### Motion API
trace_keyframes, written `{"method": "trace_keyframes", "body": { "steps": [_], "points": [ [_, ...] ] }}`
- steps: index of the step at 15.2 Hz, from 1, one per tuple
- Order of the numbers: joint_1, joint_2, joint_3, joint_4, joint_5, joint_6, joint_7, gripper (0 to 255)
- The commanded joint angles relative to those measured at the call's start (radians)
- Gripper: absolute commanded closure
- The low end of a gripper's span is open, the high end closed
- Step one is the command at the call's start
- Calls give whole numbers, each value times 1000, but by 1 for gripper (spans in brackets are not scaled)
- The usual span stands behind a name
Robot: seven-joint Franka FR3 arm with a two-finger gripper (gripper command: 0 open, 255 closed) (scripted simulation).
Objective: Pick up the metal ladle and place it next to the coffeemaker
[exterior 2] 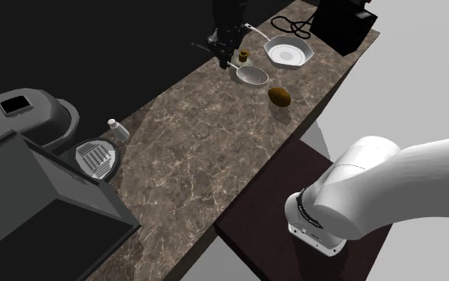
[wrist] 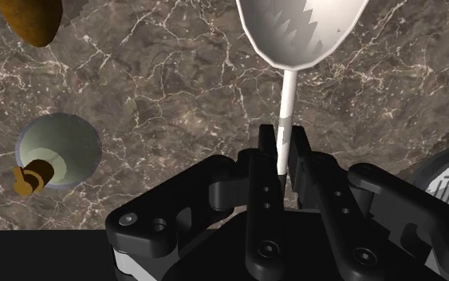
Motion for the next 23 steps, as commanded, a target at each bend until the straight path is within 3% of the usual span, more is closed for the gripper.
{"method": "trace_keyframes", "body": {
  "steps": [1, 23],
  "points": [
    [0, -3, 1, 26, 0, -28, 3, 255],
    [6, 54, -1, 366, 6, -311, 23, 255]
  ]
}}
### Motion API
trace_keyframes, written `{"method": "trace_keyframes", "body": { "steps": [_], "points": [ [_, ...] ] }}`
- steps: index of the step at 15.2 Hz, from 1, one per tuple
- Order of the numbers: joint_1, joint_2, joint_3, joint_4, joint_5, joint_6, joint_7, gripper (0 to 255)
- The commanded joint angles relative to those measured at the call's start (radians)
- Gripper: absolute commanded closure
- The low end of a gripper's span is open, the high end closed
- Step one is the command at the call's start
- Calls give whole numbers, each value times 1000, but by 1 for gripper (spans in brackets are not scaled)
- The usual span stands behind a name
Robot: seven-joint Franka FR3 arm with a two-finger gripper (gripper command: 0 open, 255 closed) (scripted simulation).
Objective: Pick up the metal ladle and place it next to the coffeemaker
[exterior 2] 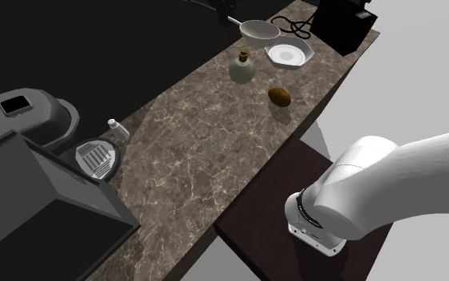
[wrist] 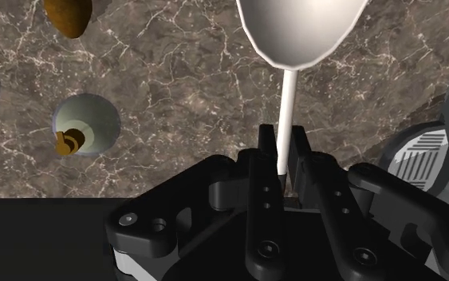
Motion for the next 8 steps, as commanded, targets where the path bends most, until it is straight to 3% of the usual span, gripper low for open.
{"method": "trace_keyframes", "body": {
  "steps": [1, 8],
  "points": [
    [9, -6, 17, 1, 5, -5, 26, 255],
    [67, -38, 136, -36, 48, 18, 201, 255]
  ]
}}
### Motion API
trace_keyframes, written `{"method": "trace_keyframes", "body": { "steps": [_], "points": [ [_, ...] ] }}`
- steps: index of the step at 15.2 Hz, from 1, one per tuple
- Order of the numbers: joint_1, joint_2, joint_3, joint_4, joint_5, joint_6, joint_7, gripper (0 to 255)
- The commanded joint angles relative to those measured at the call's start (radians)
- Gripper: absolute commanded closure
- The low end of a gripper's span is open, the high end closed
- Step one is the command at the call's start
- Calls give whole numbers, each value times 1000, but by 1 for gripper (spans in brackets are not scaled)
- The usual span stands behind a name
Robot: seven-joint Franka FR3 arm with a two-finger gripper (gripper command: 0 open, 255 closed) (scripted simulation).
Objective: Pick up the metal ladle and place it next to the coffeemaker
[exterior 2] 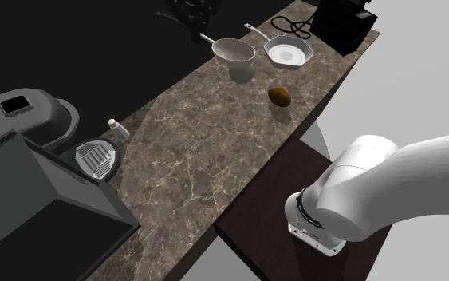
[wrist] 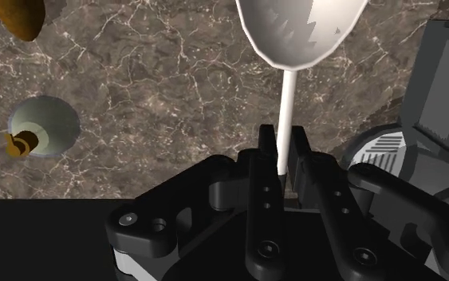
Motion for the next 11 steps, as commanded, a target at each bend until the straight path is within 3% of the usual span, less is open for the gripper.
{"method": "trace_keyframes", "body": {
  "steps": [1, 11],
  "points": [
    [17, -5, 35, -12, 13, 13, 52, 255],
    [100, 53, 208, 43, 61, 51, 302, 255]
  ]
}}
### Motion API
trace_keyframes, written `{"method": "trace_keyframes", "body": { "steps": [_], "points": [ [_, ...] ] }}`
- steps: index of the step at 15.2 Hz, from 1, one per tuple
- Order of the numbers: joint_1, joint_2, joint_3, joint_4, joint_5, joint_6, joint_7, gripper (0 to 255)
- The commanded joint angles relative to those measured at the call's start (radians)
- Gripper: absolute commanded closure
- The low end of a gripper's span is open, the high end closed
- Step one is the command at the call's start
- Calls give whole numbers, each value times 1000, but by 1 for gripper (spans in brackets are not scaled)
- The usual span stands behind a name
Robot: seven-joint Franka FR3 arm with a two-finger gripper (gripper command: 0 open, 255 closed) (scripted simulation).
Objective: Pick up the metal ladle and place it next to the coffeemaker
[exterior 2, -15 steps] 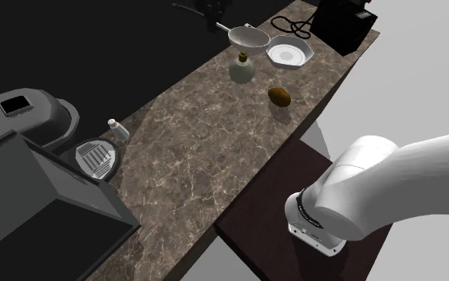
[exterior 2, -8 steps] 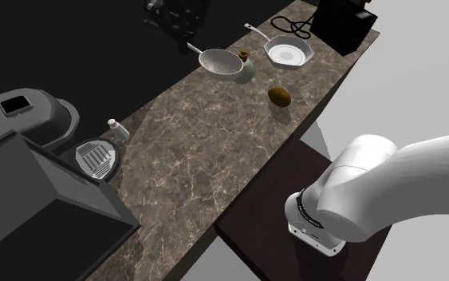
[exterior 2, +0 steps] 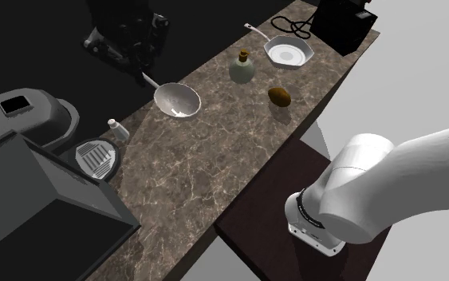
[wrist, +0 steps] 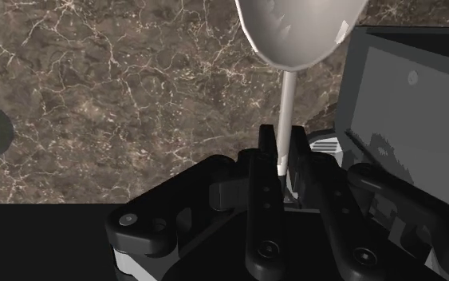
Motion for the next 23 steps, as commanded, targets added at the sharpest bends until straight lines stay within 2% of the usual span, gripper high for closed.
{"method": "trace_keyframes", "body": {
  "steps": [1, 4, 23],
  "points": [
    [16, 23, 34, 28, 5, 3, 51, 255],
    [41, 66, 86, 71, 6, 14, 129, 255],
    [48, 13, 94, -238, 25, 269, 92, 255]
  ]
}}
